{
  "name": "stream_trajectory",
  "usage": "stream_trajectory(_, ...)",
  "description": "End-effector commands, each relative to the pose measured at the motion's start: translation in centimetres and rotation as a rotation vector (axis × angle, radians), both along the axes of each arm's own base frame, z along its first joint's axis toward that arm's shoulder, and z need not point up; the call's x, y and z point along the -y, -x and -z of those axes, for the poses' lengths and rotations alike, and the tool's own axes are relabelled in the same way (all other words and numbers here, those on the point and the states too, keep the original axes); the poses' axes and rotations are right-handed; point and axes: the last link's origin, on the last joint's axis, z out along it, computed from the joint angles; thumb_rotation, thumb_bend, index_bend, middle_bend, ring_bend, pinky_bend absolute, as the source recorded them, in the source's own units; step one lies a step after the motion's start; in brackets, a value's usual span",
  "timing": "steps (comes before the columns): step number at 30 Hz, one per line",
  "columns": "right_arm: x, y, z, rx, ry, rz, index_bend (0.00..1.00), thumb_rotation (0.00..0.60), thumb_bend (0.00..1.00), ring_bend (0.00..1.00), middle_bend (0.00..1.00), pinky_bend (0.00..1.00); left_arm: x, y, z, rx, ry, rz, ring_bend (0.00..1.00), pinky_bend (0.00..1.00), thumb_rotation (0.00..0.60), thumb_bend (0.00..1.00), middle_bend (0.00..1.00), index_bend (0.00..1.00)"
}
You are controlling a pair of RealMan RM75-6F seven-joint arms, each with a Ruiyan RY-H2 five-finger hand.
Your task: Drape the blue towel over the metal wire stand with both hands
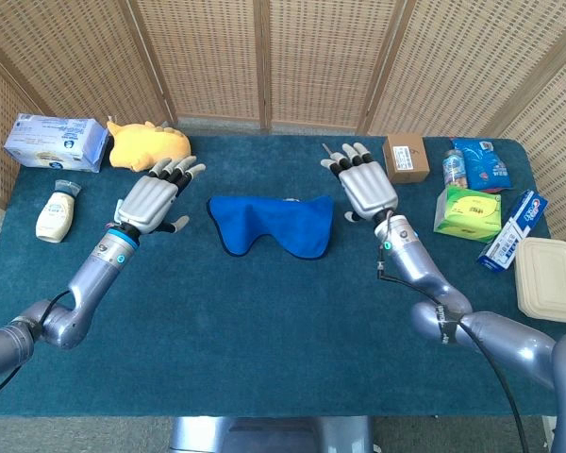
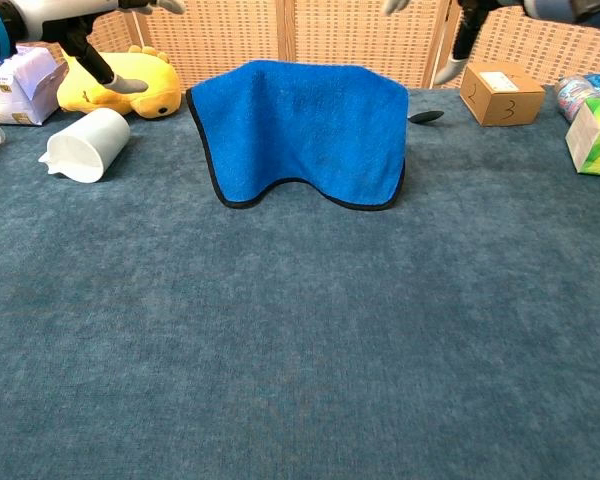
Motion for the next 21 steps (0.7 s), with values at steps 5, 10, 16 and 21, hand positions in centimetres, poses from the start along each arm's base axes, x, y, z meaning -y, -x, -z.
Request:
stream_trajectory(5,-0.3,1.7,-1.0,-0.061,0.021,-0.011,0.15,0.600,0.07,0.00,0.14,0.00,0.6,0.4,-1.5,0.030,-0.026,-0.010,0.00,0.00,0.600,0.41,0.00,0.00)
stream_trajectory(10,-0.6,2.7,-2.1,-0.047,0.035,-0.005,0.16,0.600,0.06,0.00,0.14,0.00,1.9,1.1,-2.9,0.067,-0.034,-0.030,0.00,0.00,0.600,0.41,0.00,0.04)
stream_trajectory(16,-1.5,4.4,-4.2,0.003,0.070,0.015,0.19,0.600,0.07,0.00,0.15,0.00,4.8,2.5,-4.6,0.072,-0.030,-0.058,0.00,0.00,0.600,0.41,0.00,0.09)
stream_trajectory(21,-3.3,6.3,-6.5,0.076,0.110,0.035,0.22,0.600,0.13,0.01,0.15,0.00,8.2,4.2,-6.1,0.105,-0.034,-0.122,0.00,0.00,0.600,0.41,0.02,0.15)
